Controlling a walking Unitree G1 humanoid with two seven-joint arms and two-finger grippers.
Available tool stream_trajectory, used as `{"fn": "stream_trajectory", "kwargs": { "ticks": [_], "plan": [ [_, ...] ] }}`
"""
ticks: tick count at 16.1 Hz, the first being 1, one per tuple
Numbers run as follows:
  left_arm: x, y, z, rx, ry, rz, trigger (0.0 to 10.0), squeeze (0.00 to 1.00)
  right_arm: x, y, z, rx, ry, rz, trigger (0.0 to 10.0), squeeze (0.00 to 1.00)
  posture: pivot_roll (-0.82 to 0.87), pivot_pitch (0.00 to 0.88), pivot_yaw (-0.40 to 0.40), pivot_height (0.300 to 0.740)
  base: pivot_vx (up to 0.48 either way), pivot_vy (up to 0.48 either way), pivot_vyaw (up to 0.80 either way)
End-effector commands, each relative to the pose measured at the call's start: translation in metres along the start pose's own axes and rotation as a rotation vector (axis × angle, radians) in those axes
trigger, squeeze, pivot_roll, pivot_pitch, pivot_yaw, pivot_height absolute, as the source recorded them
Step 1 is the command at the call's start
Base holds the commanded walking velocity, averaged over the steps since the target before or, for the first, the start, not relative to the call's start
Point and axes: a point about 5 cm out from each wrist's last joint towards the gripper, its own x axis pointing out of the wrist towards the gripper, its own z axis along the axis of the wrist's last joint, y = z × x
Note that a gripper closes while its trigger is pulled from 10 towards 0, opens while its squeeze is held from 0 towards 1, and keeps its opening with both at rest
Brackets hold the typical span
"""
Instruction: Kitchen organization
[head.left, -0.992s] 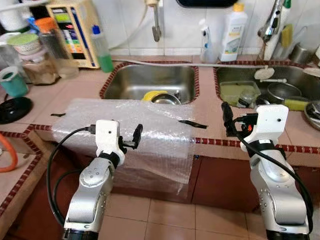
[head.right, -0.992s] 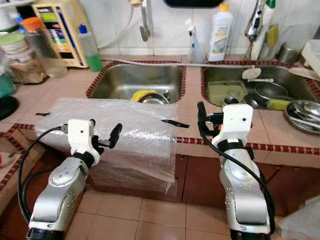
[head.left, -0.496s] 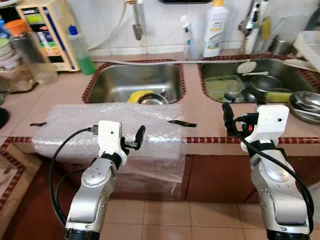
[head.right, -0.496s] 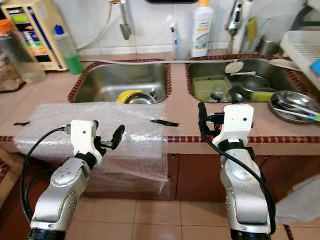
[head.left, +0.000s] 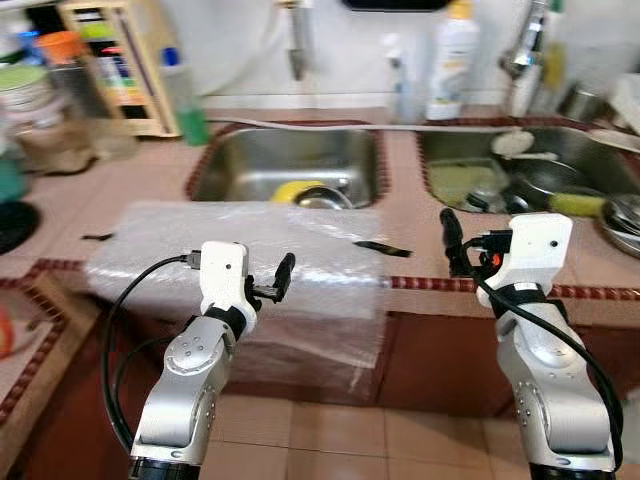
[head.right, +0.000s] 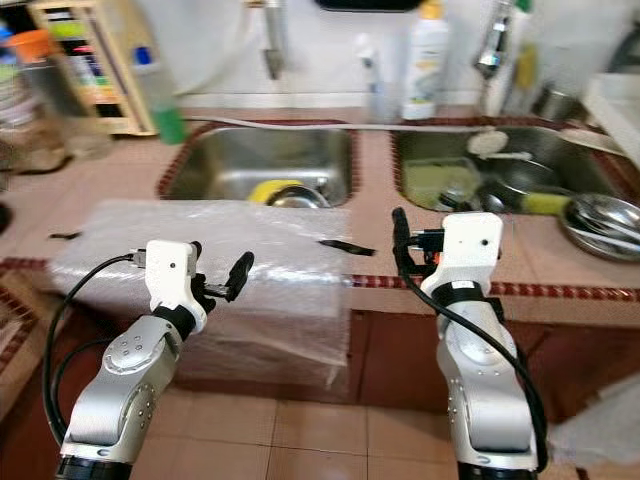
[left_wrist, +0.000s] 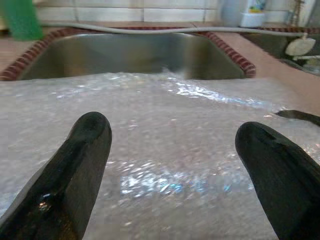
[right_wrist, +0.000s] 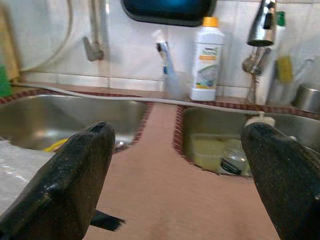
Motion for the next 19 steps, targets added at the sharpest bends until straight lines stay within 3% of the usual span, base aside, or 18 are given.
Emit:
{"fn": "stream_trajectory", "kwargs": {
  "ticks": [1,19],
  "plan": [
    [-0.0012,-0.0005,0.0024,0.013,-0.009,-0.010,10.0,0.00,0.0006,0.0013,0.0050,-0.002,-0.019,0.011,10.0,0.00,-0.04,0.000,0.092,0.740,0.000,0.000,0.00],
    [-0.0020,0.0002,0.0010,0.001,-0.002,-0.002,10.0,0.00,0.0007,0.0012,0.0044,-0.006,-0.015,0.020,10.0,0.00,-0.04,0.000,0.083,0.740,0.000,0.000,0.00]
  ]
}}
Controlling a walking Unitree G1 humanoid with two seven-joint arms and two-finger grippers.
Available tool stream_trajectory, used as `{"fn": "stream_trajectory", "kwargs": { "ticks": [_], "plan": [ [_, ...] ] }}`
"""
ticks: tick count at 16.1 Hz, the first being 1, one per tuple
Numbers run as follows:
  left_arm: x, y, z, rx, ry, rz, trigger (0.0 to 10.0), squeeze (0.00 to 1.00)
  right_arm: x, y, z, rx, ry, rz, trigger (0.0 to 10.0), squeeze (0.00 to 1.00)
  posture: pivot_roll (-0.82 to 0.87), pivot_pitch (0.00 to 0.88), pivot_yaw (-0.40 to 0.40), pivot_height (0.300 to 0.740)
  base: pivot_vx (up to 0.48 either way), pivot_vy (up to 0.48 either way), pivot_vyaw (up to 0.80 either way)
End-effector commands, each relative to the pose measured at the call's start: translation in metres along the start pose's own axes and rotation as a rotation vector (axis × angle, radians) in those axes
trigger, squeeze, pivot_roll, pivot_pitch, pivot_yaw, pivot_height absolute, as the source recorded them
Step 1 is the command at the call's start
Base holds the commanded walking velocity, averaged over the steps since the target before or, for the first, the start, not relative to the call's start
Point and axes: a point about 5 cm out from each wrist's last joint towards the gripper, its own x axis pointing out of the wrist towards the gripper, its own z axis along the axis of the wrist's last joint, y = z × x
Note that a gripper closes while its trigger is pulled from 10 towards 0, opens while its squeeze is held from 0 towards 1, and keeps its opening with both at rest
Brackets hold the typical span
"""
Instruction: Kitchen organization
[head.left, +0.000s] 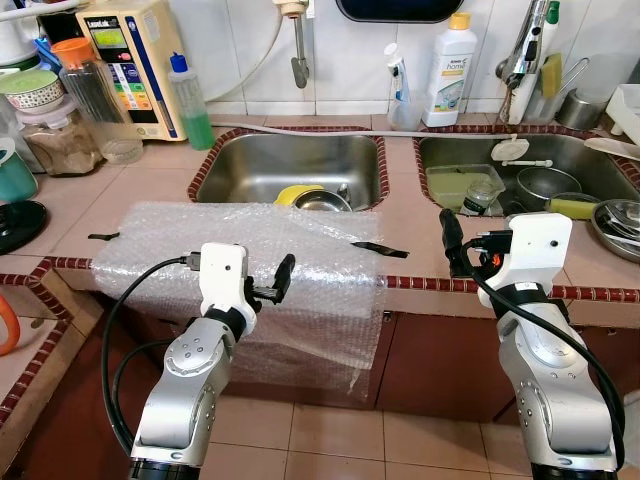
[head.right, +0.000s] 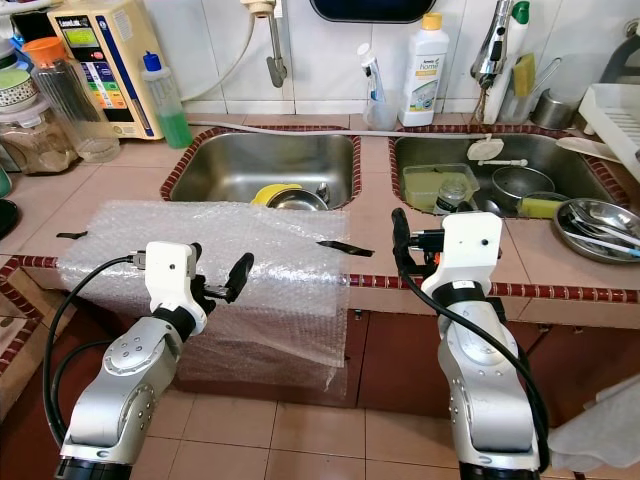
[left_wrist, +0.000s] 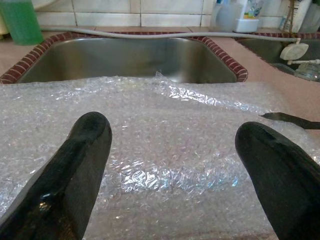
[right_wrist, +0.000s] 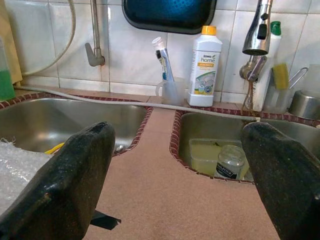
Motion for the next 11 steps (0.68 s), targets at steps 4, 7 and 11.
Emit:
{"fn": "stream_trajectory", "kwargs": {
  "ticks": [4,7,11],
  "plan": [
    [-0.0014,0.0018,0.0016,0.010,0.001,0.001,10.0,0.00,0.0006,0.0021,0.0035,0.002,-0.014,0.011,10.0,0.00,-0.04,0.000,0.086,0.740,-0.083,0.000,0.00],
    [-0.0011,0.0031,0.0006,0.012,0.010,0.004,10.0,0.00,0.0005,0.0019,0.0023,0.006,-0.011,0.006,10.0,0.00,-0.04,0.000,0.089,0.740,-0.329,0.000,0.00],
    [-0.0009,0.0037,0.0002,0.006,0.008,0.009,10.0,0.00,0.0004,0.0013,0.0021,0.006,-0.011,0.004,10.0,0.00,-0.04,0.000,0.091,0.740,-0.081,0.000,0.00]
  ]
}}
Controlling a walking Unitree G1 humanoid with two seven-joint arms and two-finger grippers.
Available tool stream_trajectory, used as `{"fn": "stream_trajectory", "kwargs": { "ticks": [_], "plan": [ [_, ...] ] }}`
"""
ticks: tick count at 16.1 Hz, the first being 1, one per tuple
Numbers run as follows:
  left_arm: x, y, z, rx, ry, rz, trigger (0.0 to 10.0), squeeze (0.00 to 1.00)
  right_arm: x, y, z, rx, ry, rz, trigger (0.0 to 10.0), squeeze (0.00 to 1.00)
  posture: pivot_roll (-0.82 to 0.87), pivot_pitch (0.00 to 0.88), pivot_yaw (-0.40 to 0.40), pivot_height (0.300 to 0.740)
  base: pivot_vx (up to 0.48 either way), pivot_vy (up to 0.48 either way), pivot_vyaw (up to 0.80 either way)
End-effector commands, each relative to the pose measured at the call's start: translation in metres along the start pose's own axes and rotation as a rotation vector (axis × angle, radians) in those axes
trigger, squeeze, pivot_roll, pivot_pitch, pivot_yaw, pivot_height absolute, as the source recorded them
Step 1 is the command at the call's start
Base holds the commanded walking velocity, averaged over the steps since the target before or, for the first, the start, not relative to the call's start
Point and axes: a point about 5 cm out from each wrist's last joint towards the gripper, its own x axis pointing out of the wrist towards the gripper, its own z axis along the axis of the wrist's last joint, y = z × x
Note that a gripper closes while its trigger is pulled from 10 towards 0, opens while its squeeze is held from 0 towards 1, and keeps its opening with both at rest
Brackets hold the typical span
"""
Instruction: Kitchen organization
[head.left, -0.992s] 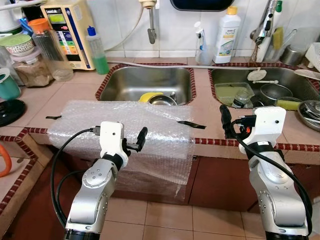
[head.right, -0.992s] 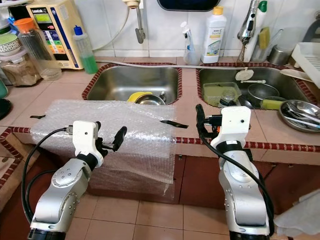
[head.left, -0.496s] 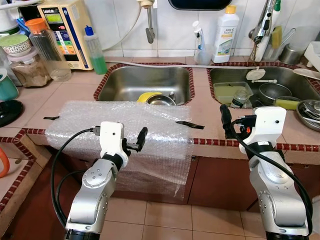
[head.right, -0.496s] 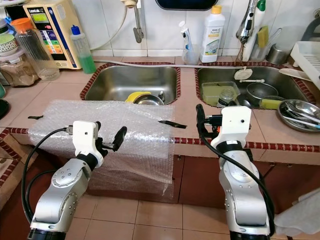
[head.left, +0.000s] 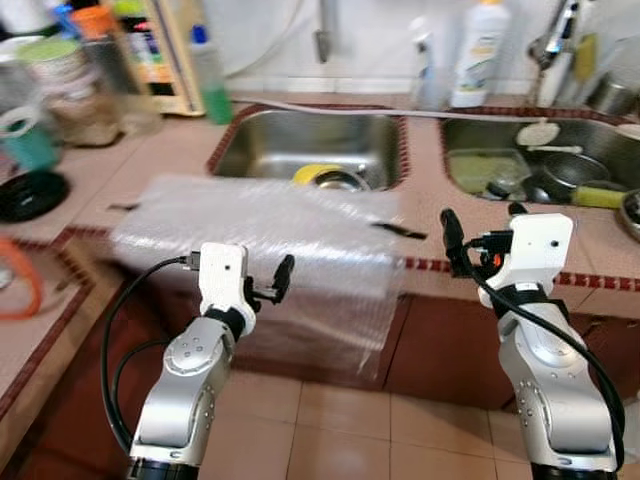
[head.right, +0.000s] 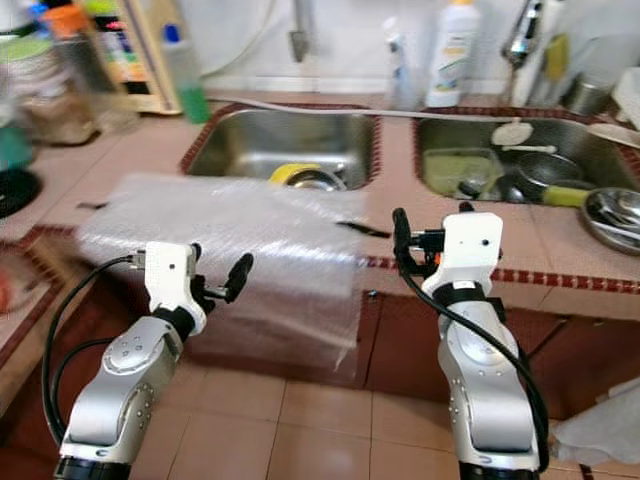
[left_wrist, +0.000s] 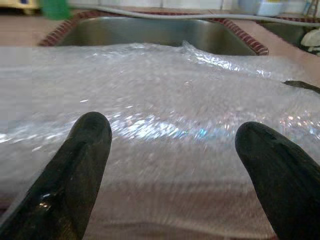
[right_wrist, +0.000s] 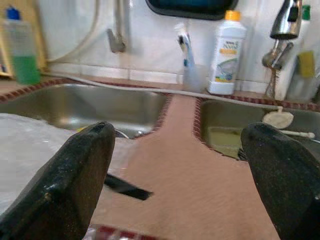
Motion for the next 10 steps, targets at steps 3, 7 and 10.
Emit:
{"fn": "stream_trajectory", "kwargs": {
  "ticks": [3,7,10],
  "plan": [
    [-0.0001,0.0018,0.0024,0.002,-0.007,0.002,10.0,0.00,0.0006,0.0005,0.0028,0.001,-0.013,0.006,10.0,0.00,-0.04,0.000,0.091,0.740,0.000,0.000,0.00],
    [0.0005,0.0020,0.0033,-0.006,-0.010,0.004,10.0,0.00,0.0008,0.0002,0.0027,0.002,-0.014,0.003,10.0,0.00,-0.04,0.000,0.092,0.740,0.000,0.000,0.00],
    [0.0012,0.0015,0.0039,-0.006,-0.013,0.001,10.0,0.00,0.0010,-0.0002,0.0026,0.002,-0.014,0.002,10.0,0.00,-0.04,0.000,0.093,0.740,0.000,0.000,0.00]
  ]
}}
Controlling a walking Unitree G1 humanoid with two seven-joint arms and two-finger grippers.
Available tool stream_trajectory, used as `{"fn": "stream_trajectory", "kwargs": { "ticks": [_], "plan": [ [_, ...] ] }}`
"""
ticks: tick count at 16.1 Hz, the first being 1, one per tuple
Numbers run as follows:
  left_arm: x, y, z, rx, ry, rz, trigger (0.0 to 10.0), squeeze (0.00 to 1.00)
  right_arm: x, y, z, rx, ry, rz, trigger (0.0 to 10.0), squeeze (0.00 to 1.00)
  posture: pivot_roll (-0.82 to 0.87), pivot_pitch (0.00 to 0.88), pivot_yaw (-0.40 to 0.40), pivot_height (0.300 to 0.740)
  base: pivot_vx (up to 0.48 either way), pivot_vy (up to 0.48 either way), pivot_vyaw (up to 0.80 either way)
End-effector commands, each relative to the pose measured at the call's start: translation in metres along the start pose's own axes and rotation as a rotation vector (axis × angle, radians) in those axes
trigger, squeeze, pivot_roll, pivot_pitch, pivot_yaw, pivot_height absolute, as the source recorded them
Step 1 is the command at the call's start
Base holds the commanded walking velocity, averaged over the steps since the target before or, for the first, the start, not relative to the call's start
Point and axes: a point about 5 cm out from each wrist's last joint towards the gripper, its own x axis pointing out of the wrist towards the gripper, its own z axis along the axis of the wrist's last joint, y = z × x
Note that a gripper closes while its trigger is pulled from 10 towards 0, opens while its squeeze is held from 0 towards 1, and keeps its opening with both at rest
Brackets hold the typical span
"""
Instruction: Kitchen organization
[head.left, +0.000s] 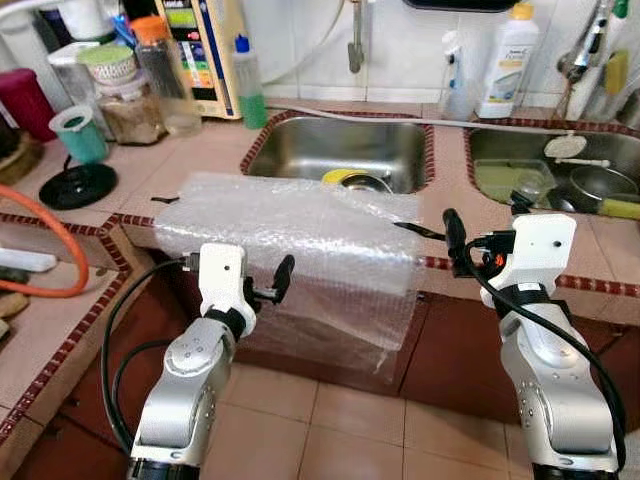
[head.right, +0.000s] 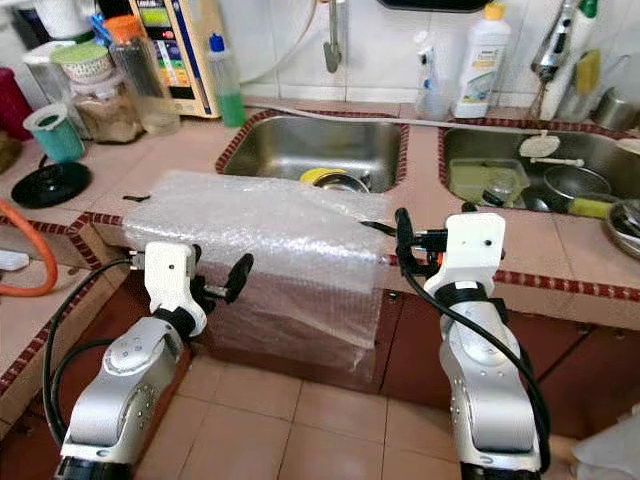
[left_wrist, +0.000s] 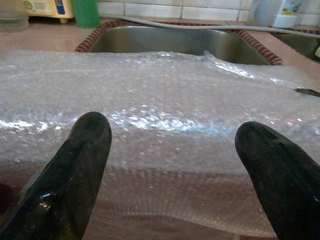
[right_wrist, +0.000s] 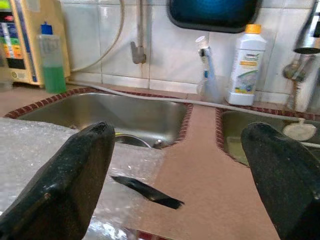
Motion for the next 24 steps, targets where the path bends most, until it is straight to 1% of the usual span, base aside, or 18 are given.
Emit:
{"fn": "stream_trajectory", "kwargs": {
  "ticks": [1,3,9,16,24],
  "plan": [
    [0.0001,0.0032,0.0013,0.008,0.000,0.007,10.0,0.00,0.0013,0.0021,0.0025,0.004,-0.011,0.011,10.0,0.00,-0.04,0.000,0.093,0.740,0.000,0.000,0.00],
    [0.0007,0.0032,0.0014,-0.011,-0.004,0.011,10.0,0.00,0.0011,0.0023,0.0024,0.004,-0.011,0.010,10.0,0.00,-0.04,0.000,0.093,0.740,0.000,0.000,0.00],
    [0.0016,0.0035,0.0021,-0.008,-0.003,0.002,10.0,0.00,0.0010,0.0023,0.0007,0.006,-0.001,0.008,10.0,0.00,-0.04,0.000,0.094,0.740,0.000,0.000,0.00],
    [0.0010,0.0012,-0.0004,-0.015,0.013,-0.023,10.0,0.00,0.0016,0.0040,0.0010,0.008,-0.001,0.017,10.0,0.00,-0.04,0.000,0.092,0.740,0.000,0.000,-0.79],
    [-0.0010,0.0008,-0.0015,-0.013,0.023,-0.033,10.0,0.00,-0.0008,0.0052,0.0006,0.015,-0.003,0.017,10.0,0.00,-0.04,0.000,0.097,0.740,0.000,0.000,0.00]
  ]
}}
